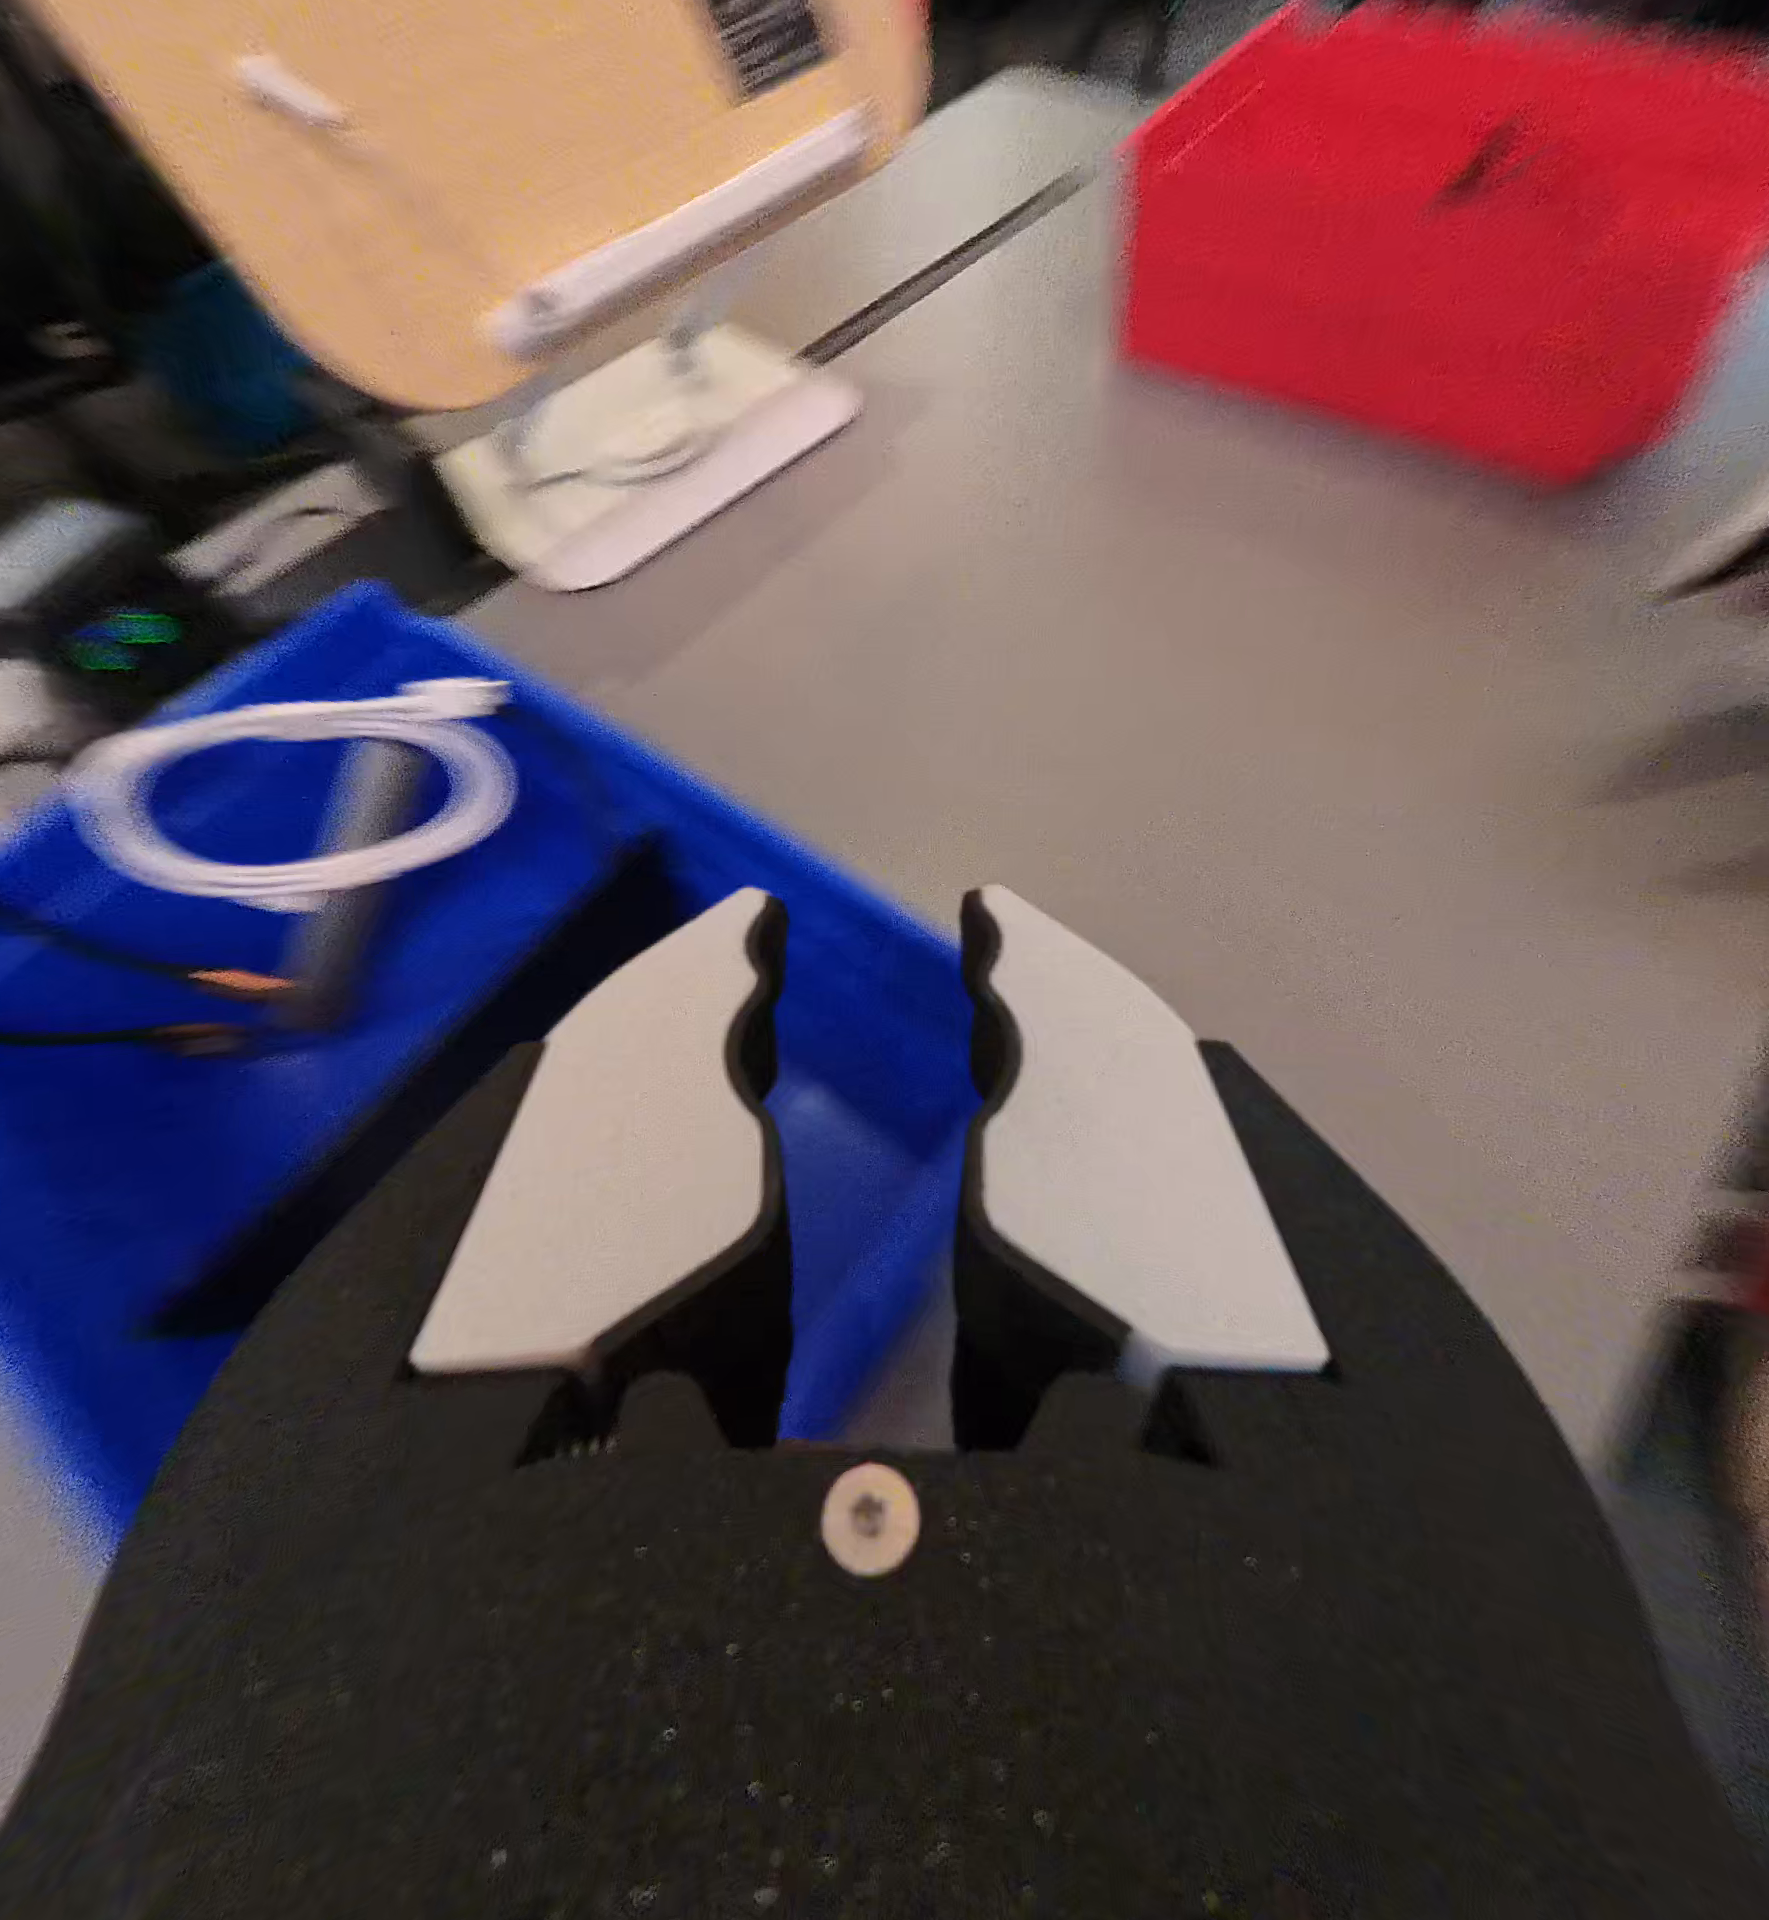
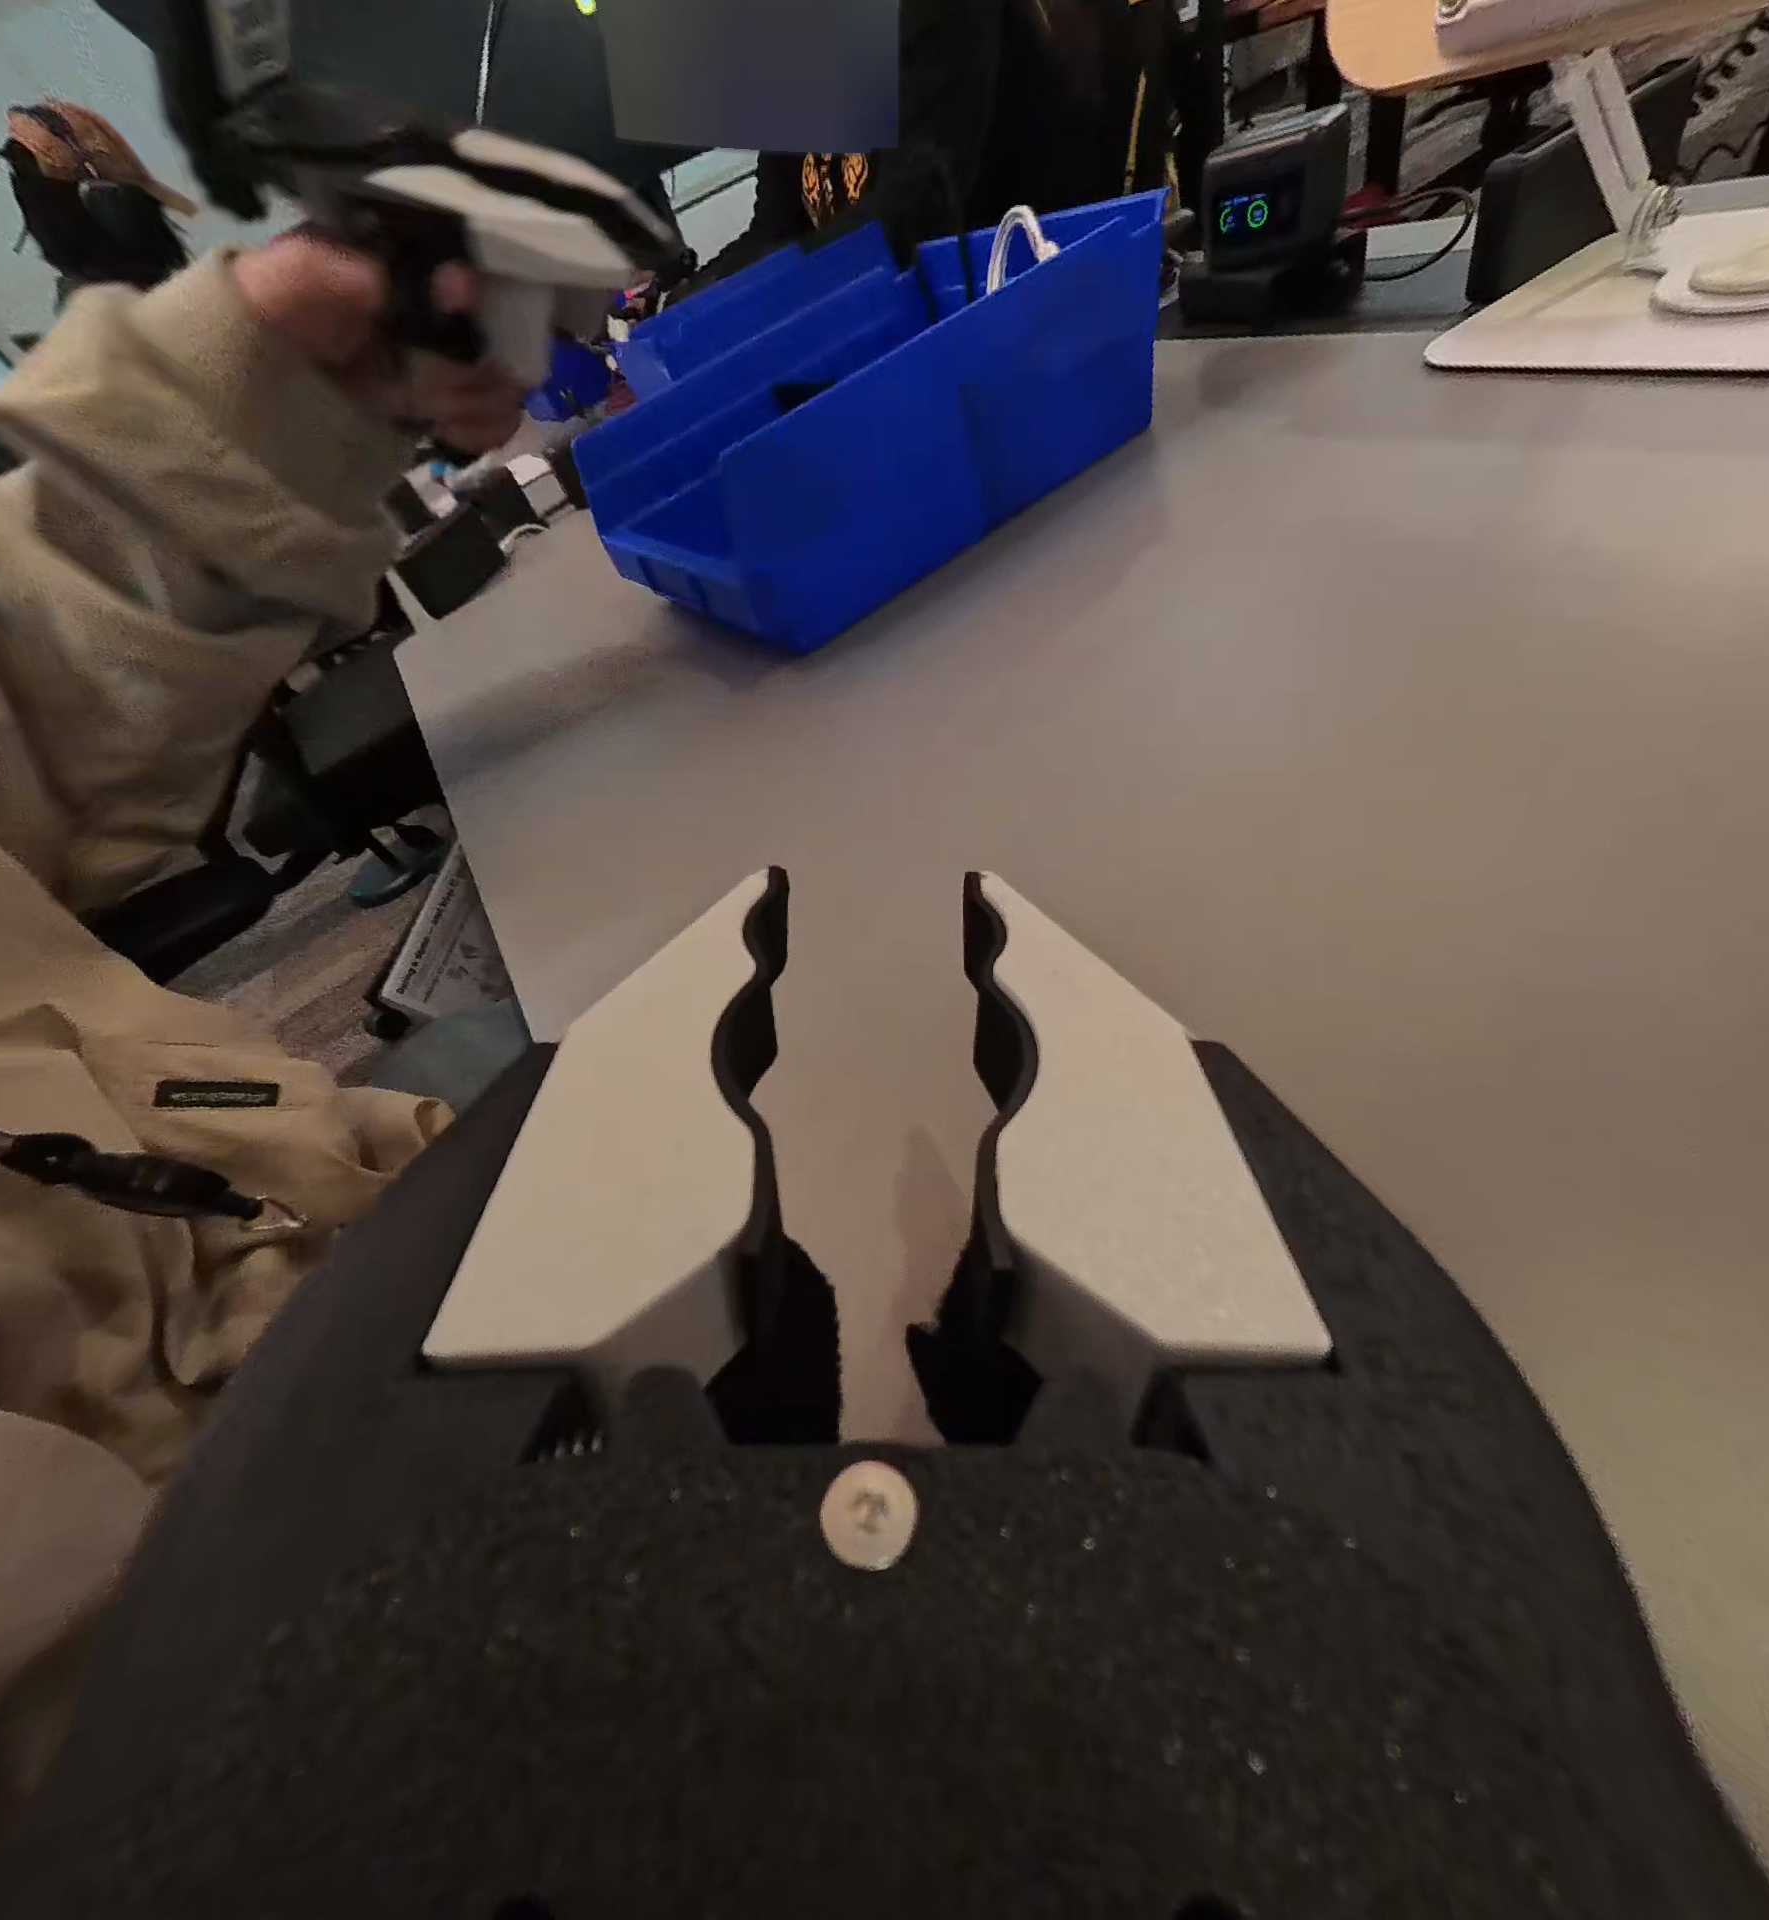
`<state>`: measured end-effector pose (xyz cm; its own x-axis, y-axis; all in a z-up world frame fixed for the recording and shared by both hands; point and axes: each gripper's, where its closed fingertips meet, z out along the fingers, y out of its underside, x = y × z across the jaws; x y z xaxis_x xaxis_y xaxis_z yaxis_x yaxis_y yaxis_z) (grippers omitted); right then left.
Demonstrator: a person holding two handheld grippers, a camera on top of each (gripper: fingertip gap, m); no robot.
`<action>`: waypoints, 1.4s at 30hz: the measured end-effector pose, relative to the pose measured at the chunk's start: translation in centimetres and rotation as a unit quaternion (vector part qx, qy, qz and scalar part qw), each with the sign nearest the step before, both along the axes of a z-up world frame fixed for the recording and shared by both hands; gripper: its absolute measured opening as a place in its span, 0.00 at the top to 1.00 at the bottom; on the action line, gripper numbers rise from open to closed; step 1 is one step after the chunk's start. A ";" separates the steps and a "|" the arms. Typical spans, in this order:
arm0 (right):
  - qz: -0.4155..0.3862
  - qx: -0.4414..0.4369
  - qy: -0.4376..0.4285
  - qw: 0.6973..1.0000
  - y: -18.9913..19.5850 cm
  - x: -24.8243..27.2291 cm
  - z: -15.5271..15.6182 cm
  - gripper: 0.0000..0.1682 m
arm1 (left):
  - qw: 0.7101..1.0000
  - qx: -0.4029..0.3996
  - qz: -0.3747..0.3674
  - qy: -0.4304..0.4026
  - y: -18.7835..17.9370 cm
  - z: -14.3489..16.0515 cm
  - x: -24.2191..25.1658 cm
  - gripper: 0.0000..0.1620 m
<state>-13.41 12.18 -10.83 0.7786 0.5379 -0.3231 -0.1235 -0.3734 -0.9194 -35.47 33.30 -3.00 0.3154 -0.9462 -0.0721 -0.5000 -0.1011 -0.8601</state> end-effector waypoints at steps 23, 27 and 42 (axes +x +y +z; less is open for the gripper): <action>0.016 -0.018 0.034 0.999 0.2 0.2 -0.1 0.81 | 0.921 0.207 0.002 0.331 22.0 -9.5 3.1 0.86; 0.020 -0.008 0.042 0.999 0.7 0.1 0.7 0.80 | 0.918 0.292 0.037 0.266 20.0 -3.4 3.1 0.88; 0.005 0.199 -0.036 0.979 9.9 -4.0 16.2 0.71 | 0.966 -0.054 -0.106 -0.231 -3.6 17.9 10.9 0.91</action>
